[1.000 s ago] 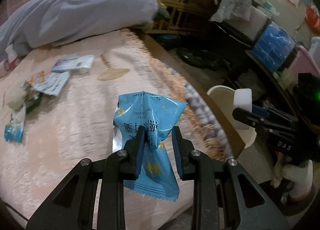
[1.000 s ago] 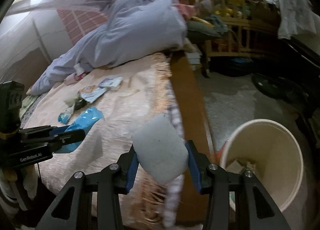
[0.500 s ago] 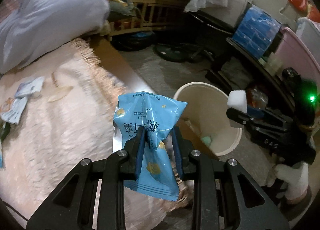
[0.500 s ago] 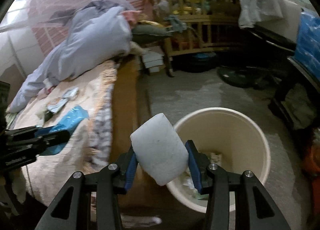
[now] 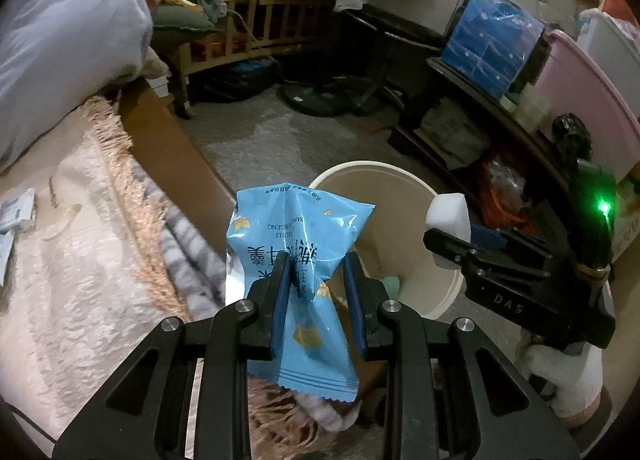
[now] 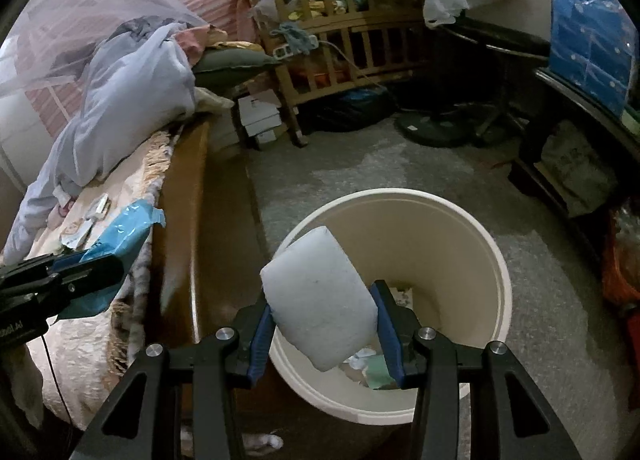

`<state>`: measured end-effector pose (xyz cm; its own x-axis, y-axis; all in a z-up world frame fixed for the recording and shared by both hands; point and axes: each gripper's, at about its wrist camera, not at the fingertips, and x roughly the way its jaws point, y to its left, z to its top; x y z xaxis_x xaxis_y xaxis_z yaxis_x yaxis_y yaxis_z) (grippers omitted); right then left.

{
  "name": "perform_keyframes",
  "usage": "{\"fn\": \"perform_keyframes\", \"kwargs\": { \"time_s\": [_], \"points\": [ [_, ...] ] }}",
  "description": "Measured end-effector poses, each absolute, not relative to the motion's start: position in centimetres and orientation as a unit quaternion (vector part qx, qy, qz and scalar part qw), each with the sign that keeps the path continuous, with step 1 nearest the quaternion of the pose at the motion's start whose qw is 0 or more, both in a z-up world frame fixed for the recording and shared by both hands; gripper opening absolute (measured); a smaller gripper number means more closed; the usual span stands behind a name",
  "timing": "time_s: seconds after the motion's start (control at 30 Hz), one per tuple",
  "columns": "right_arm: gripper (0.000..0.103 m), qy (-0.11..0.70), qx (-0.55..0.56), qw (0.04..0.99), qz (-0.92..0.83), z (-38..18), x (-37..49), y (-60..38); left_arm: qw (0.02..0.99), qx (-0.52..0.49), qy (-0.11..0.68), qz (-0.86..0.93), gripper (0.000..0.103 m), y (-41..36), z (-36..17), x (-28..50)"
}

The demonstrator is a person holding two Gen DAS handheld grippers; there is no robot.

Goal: Collect trash
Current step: 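Carry the blue bag and white sponge over the cream bucket, then open both tools to drop the bag and sponge into the bucket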

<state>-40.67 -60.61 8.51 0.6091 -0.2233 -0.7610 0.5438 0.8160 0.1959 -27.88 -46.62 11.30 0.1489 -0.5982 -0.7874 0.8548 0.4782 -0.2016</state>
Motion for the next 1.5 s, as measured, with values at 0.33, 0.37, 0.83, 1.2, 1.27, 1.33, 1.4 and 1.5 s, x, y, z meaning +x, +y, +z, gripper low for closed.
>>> {"fn": "perform_keyframes", "kwargs": {
  "time_s": [0.33,0.37,0.83,1.2,1.27,1.33,1.4,1.5],
  "points": [
    [0.046,0.382,0.211,0.868,-0.237,8.3,-41.2,-61.5,0.736,0.147,0.433,-0.500,0.024,-48.8,11.1,-28.4],
    [0.046,0.383,0.211,0.867,-0.239,8.3,-41.1,-61.6,0.735,0.146,0.433,-0.501,0.024,-49.0,11.0,-28.4],
    [0.049,0.380,0.235,0.855,-0.263,7.9,-41.5,-63.4,0.710,0.119,0.450,-0.529,0.024,-52.6,10.4,-28.1],
    [0.080,0.370,0.245,0.849,-0.285,8.1,-41.9,-64.1,0.707,0.088,0.465,-0.525,0.041,-52.3,9.9,-26.7],
    [0.080,0.369,0.244,0.850,-0.286,8.2,-41.9,-64.2,0.711,0.086,0.464,-0.522,0.041,-51.8,10.1,-26.5],
    [0.080,0.373,0.244,0.849,-0.285,8.0,-41.8,-64.1,0.716,0.087,0.461,-0.516,0.041,-51.3,10.3,-26.5],
    [0.080,0.378,0.244,0.849,-0.279,7.9,-41.6,-63.9,0.722,0.090,0.458,-0.511,0.041,-50.7,10.4,-26.3],
    [0.080,0.382,0.236,0.853,-0.267,7.9,-41.3,-63.2,0.736,0.096,0.452,-0.495,0.041,-49.2,10.3,-25.9]
  ]
}}
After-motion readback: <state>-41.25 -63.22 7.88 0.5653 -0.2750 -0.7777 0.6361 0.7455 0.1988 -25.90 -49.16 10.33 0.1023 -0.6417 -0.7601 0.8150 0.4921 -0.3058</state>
